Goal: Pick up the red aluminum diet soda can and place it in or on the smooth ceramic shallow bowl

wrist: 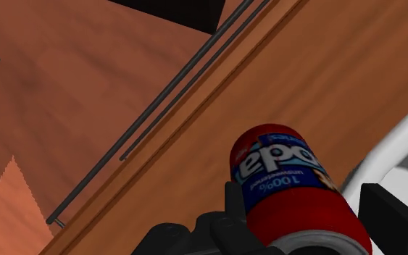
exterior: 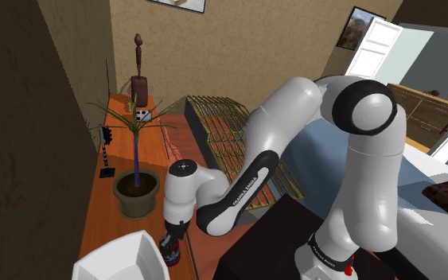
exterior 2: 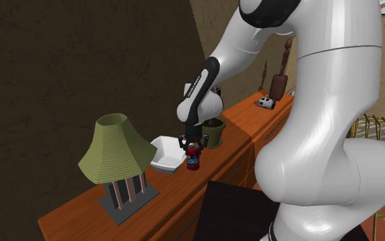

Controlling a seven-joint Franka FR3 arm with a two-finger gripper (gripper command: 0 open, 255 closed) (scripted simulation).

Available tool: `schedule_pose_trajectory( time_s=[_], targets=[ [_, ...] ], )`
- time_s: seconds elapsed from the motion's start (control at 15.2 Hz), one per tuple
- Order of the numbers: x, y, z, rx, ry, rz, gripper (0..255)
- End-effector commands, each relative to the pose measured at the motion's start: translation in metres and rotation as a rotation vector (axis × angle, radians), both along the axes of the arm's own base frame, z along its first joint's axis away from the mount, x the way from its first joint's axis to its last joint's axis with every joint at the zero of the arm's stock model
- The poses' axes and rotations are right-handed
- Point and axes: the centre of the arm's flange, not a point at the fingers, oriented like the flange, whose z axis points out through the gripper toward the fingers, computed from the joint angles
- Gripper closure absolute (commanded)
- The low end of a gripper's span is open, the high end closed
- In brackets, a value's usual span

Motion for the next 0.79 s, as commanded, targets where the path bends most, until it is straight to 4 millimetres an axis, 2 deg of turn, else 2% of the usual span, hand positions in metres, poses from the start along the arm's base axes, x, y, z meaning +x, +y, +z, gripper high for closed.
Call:
schedule_pose_trajectory(
  time_s=[0.0,0.73],
  targets=[
    [0.0,-0.001,0.01,0.0,0.0,0.0,255],
    [0.0,-0.001,0.068,0.0,0.0,0.0,255]
  ],
)
